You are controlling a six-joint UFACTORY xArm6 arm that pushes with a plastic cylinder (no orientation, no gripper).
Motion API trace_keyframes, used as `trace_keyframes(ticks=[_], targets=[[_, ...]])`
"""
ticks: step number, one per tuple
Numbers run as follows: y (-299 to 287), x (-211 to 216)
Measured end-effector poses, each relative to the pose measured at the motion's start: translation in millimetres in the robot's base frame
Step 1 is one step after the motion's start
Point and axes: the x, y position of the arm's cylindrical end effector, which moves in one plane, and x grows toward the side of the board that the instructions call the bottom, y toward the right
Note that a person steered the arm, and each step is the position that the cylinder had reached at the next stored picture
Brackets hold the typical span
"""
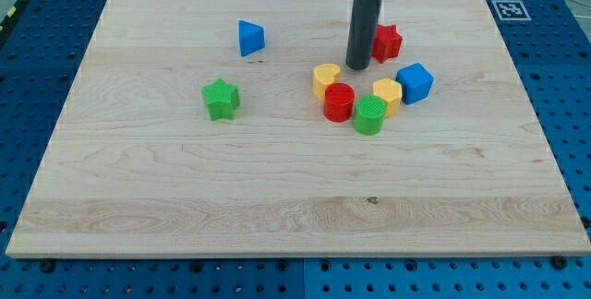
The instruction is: Move the yellow heart to the top left of the board
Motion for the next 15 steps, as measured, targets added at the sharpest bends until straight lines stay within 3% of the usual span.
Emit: trace_keyframes(ticks=[4, 9, 15], targets=[[-12, 17], [-82, -18], [-84, 15]])
